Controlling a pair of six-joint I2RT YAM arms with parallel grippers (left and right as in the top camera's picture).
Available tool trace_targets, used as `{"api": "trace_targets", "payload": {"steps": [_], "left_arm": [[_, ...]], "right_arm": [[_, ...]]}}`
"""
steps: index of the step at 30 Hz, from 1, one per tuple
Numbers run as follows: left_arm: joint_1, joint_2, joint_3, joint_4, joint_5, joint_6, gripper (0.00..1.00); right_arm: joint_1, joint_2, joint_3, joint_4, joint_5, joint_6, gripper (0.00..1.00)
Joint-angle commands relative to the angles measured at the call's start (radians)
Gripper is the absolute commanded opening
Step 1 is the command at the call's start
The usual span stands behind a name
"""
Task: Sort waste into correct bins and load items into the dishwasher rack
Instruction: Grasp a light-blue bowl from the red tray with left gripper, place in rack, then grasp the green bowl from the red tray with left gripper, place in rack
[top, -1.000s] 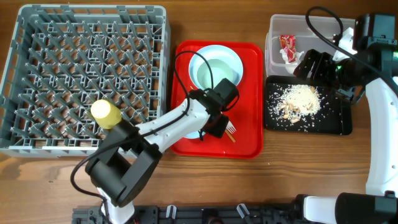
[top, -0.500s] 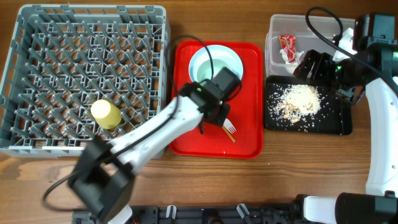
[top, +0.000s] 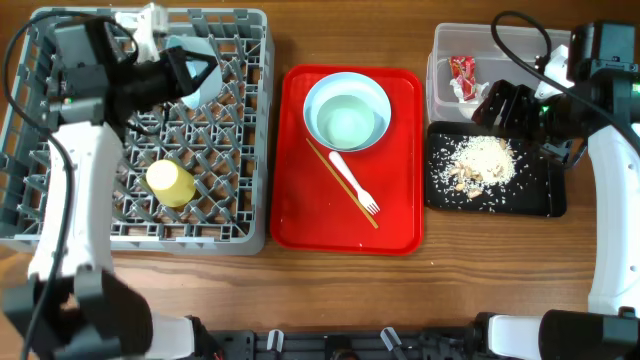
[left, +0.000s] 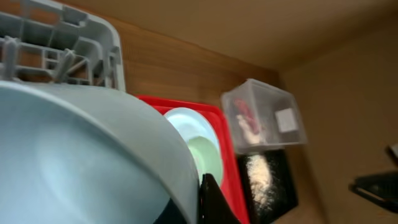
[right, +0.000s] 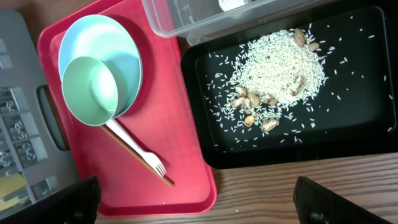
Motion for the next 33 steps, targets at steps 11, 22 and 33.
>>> {"api": "trace_targets", "payload": {"steps": [11, 22, 33], "left_arm": [[0.216, 0.340, 0.010, 0.049, 0.373, 0.018, 0.05], [0.343, 0.341, 0.010, -0.269, 0.091, 0.072, 0.64], [0.422, 0.127, 0.013, -0.288, 0.088, 0.070, 1.00]], "right_arm": [[-0.003, -0.015, 0.009, -0.002, 0.017, -0.012, 1.00], [-0.003, -0.015, 0.009, -0.001, 0.017, -0.012, 1.00], [-0.003, -0.015, 0.009, 0.000, 0.017, -0.013, 1.00]]}}
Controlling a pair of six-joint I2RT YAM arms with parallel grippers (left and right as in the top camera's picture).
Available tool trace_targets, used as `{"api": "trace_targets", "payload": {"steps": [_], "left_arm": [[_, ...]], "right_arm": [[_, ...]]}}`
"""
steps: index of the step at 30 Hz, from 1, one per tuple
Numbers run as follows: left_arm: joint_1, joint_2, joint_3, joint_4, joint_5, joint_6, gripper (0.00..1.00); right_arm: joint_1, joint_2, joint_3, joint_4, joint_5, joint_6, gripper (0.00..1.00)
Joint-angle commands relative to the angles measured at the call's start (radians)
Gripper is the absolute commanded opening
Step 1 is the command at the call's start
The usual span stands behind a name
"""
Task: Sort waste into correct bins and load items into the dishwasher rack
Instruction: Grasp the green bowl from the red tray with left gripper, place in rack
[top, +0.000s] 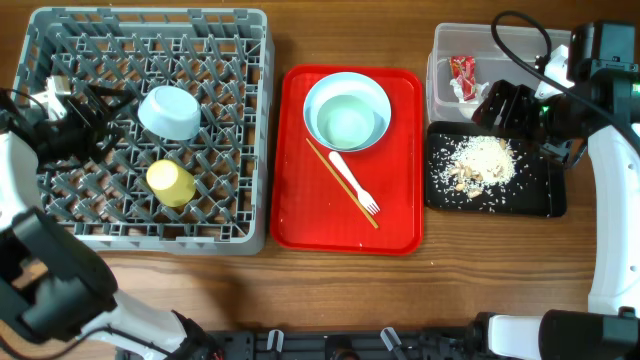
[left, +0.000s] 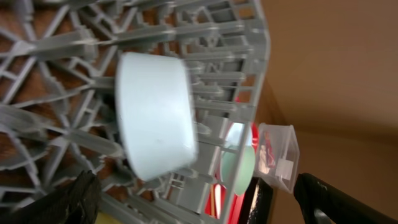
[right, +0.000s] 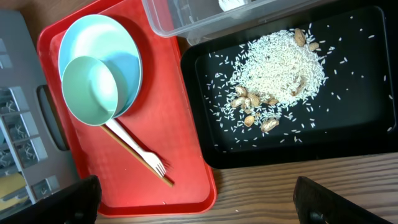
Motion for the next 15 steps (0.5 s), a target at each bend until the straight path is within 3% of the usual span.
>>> {"api": "trace_targets", "payload": {"steps": [1, 4, 9, 15], "left_arm": [[-0.062, -0.131, 0.005, -0.006, -0.027, -0.002, 1.00], [-0.246, -0.249, 0.005, -0.005, -0.257, -0.026, 1.00], [-0.748, -0.312, 0.020, 0.095, -0.719, -0.097, 1.00], [-1.004, -0.219, 0.232, 0.144, -0.881, -0.104, 1.00]], "right_arm": [[-0.003, -0.015, 0.009, -0.001, 0.017, -0.011, 1.00], [-0.003, -0.015, 0.009, -0.001, 0.017, -0.011, 1.00], [-0.003, -0.015, 0.009, -0.014, 0.019, -0.012, 1.00], [-0.003, -0.015, 0.010, -0.061, 0.071, -0.010, 1.00]]}}
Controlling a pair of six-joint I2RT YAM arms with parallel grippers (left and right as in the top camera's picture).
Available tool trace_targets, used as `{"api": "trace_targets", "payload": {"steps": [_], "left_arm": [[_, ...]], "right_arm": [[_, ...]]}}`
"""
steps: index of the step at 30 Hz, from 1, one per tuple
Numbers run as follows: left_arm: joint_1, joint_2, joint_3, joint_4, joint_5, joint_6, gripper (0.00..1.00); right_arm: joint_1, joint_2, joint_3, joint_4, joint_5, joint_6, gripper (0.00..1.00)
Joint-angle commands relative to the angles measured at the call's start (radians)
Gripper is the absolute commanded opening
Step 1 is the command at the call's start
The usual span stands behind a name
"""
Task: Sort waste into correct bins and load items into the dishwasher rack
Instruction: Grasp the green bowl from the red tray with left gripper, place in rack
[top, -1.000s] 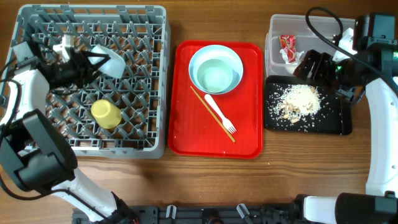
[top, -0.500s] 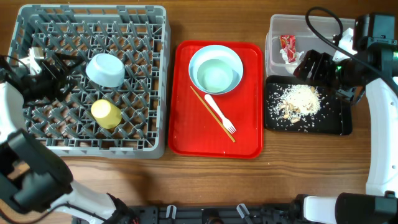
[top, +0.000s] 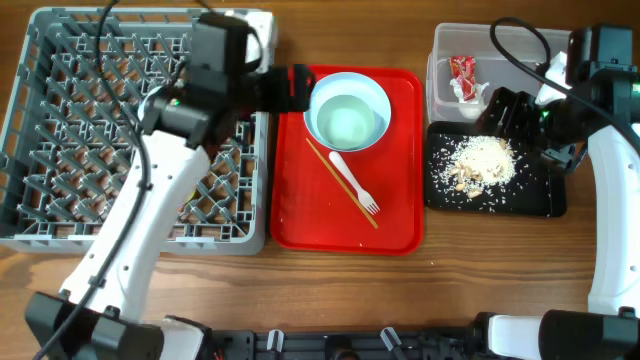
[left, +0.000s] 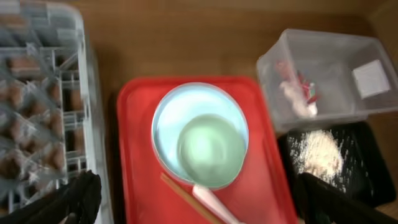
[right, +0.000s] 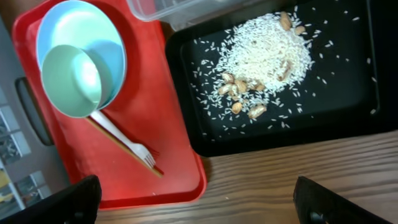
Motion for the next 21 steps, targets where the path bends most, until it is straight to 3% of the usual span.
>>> {"api": "trace_targets", "payload": {"steps": [1, 5, 16, 21], "left_arm": [[-0.063, 0.089, 0.141, 0.030, -0.098, -0.016, 1.00], [-0.166, 0.246, 0.142, 0.152, -0.098, -0.006, 1.00], [-0.307, 0.620, 0.140, 0.169, -0.114, -0.006, 1.00], [-0.307, 0.664, 0.133, 0.103, -0.275, -0.006, 0.86]], "right_arm": [[-0.003, -0.015, 0.010, -0.005, 0.029, -0.006, 1.00], [-0.003, -0.015, 0.010, -0.012, 0.030, 0.000, 1.00], [-0.003, -0.015, 0.009, -0.013, 0.036, 0.017, 1.00], [-0.003, -0.015, 0.009, -0.013, 0.036, 0.017, 1.00]]}}
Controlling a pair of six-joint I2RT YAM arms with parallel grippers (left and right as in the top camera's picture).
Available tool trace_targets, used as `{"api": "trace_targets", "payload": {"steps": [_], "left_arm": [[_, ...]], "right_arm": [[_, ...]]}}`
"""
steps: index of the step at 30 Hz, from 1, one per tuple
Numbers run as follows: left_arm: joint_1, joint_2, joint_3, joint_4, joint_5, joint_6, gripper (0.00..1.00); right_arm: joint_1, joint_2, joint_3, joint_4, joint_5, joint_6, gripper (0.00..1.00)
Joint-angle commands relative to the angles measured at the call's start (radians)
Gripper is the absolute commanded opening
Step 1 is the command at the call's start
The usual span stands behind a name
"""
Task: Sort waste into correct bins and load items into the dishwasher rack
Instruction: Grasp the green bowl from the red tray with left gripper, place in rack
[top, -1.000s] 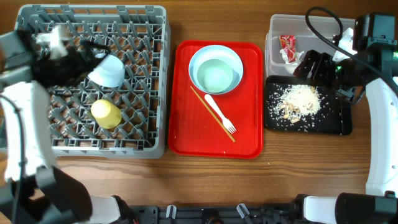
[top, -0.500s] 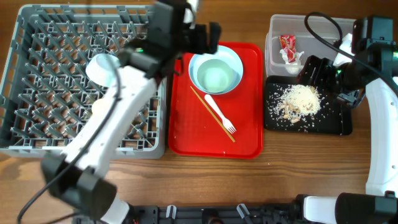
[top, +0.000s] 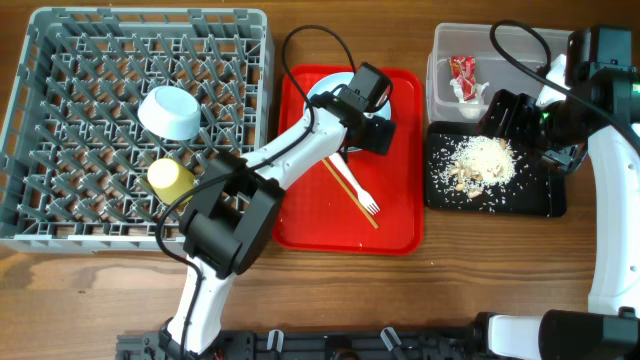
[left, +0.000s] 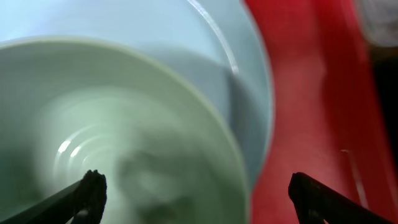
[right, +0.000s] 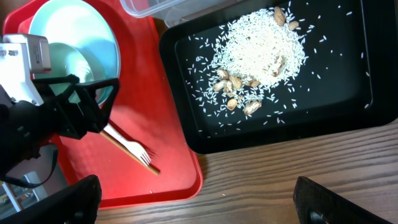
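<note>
A pale green bowl (left: 124, 137) sits nested in a light blue bowl (left: 249, 93) at the back of the red tray (top: 300, 215). My left gripper (top: 372, 128) hangs low over the green bowl, open, one fingertip on each side, gripping nothing. A white fork (top: 362, 198) and a wooden chopstick (top: 340, 175) lie mid-tray. The grey dishwasher rack (top: 255, 130) holds a white bowl (top: 170, 112) and a yellow cup (top: 170, 178). My right gripper (top: 510, 115) hovers open and empty above the black tray.
A black tray (top: 540, 195) at the right carries a heap of rice and nuts (right: 261, 59). Behind it stands a clear plastic bin (top: 440, 60) with a red wrapper (top: 462, 72). Bare wooden table runs along the front edge.
My left gripper was high over the tray's back left corner, looking down on the bowls. Now it is close over the green bowl, still open. The right arm has hardly moved.
My left gripper held the white bowl over the back of the rack. Then the bowl lay in the rack and the gripper stood open at the rack's left. It then stood over the tray's corner, and now over the green bowl.
</note>
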Motion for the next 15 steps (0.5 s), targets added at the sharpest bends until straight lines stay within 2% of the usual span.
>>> {"api": "trace_targets", "payload": {"steps": [1, 3, 6, 8, 15], "left_arm": [[0.002, 0.018, -0.005, -0.012, -0.124, -0.004, 0.82], [0.001, 0.018, -0.005, -0.012, -0.124, -0.004, 0.72], [-0.003, 0.018, -0.004, -0.011, -0.124, -0.004, 0.42], [-0.005, 0.018, -0.004, -0.016, -0.123, -0.004, 0.16], [-0.036, 0.020, -0.005, -0.073, -0.124, -0.011, 0.11]], "right_arm": [[-0.003, -0.015, 0.009, -0.003, 0.025, 0.012, 1.00], [-0.003, -0.015, 0.009, -0.003, 0.025, 0.012, 1.00], [-0.003, -0.015, 0.009, -0.004, 0.025, 0.011, 1.00], [-0.003, -0.015, 0.009, -0.004, 0.025, 0.012, 1.00], [-0.003, -0.015, 0.009, -0.005, 0.025, 0.010, 1.00]]}}
